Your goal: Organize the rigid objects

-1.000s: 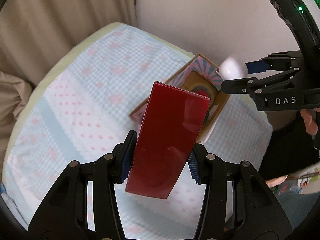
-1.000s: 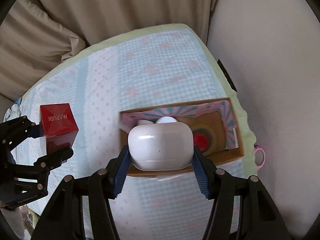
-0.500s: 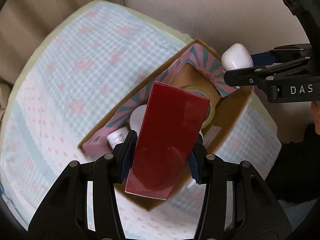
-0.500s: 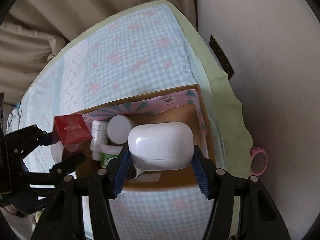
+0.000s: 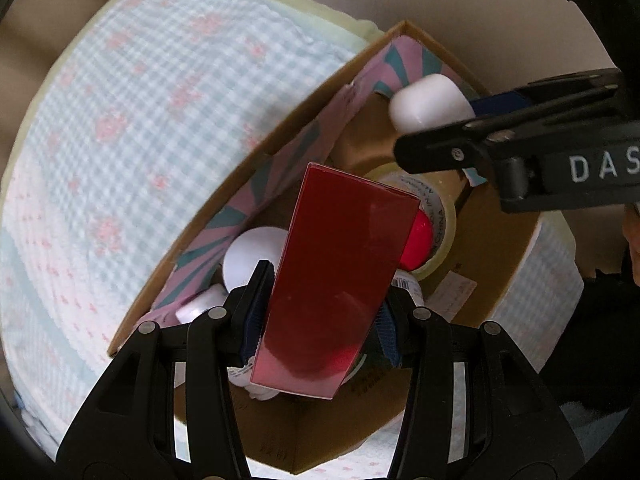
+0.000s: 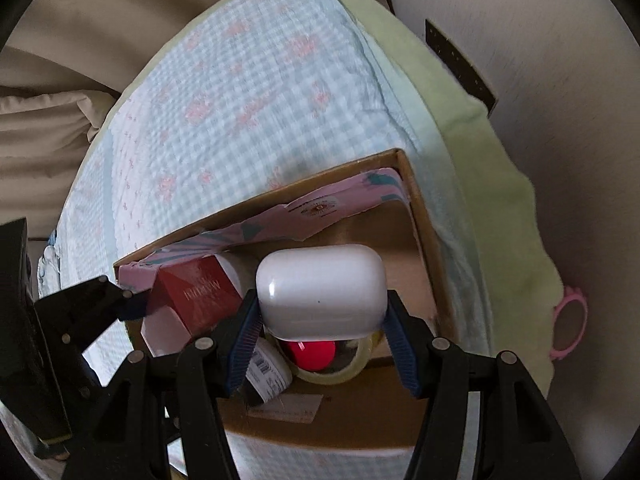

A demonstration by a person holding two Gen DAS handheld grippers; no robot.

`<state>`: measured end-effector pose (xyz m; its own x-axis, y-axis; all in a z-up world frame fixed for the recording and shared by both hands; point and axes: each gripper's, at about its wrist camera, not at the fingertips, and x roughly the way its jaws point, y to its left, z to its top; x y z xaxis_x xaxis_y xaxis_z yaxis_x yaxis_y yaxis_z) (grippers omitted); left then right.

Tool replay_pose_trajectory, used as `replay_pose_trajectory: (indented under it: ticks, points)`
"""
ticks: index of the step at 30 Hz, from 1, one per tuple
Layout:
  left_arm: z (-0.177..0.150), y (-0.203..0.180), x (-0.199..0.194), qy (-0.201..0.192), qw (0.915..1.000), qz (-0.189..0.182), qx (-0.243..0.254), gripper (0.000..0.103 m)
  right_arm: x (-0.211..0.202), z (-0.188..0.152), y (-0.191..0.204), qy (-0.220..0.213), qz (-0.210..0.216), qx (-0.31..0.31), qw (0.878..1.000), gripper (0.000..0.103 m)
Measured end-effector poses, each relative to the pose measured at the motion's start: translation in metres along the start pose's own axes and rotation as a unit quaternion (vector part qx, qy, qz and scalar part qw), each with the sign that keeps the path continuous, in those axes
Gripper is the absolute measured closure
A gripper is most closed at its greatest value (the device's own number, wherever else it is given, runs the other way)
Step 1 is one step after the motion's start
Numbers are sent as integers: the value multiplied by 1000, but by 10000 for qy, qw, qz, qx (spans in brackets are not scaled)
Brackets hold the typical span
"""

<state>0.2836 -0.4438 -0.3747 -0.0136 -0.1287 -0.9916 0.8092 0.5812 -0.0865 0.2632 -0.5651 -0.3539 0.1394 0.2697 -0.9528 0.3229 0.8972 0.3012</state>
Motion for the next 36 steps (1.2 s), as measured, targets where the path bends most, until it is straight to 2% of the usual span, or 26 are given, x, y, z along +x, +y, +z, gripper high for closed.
replay_pose_trajectory:
  ticks: [6, 9, 10, 11, 12, 13, 14, 15, 16, 19, 30, 36]
  points:
    - [1, -8, 5, -12, 9997, -30, 246, 59, 11, 4, -5, 64, 36, 125, 9999, 48]
    - [5, -9, 7, 19, 9998, 13, 217, 58, 14, 9, -6, 70, -40, 203, 9998, 47]
    - [6, -8, 5, -22, 9998, -21, 180, 58, 15, 11, -7, 89, -75, 251, 9996, 44]
    - [7, -7, 3, -49, 9999, -46, 149, 43, 15, 13, -8, 80, -65, 335, 9994, 42]
    - [8, -7, -1, -71, 9999, -70, 122, 6, 13, 14, -9, 75, 22, 421, 9991, 34]
    - [8, -6, -4, -110, 9998, -78, 115, 2, 12, 14, -9, 97, 242, 495, 9984, 21]
    - [7, -5, -8, -164, 9998, -106, 106, 0, 11, 15, -8, 118, 320, 490, 9982, 15]
    - [6, -3, -10, -177, 9997, -132, 76, 0, 10, 14, -5, 190, 459, 464, 9977, 1]
    - [4, -1, -12, -155, 9998, -155, 19, 0, 10, 14, -3, 263, 517, 431, 9974, 0]
    - [-1, 2, -14, -130, 9998, -147, -54, 0, 4, 9, 0, 110, 272, 381, 9988, 0]
    - [-17, -2, -33, -234, 9997, -32, -40, 0, -16, -8, 0, -12, 188, 571, 9982, 0]
    - [-51, -8, -76, -533, 9985, -1, -97, 0, -38, -24, 17, -185, 35, 534, 9984, 0]
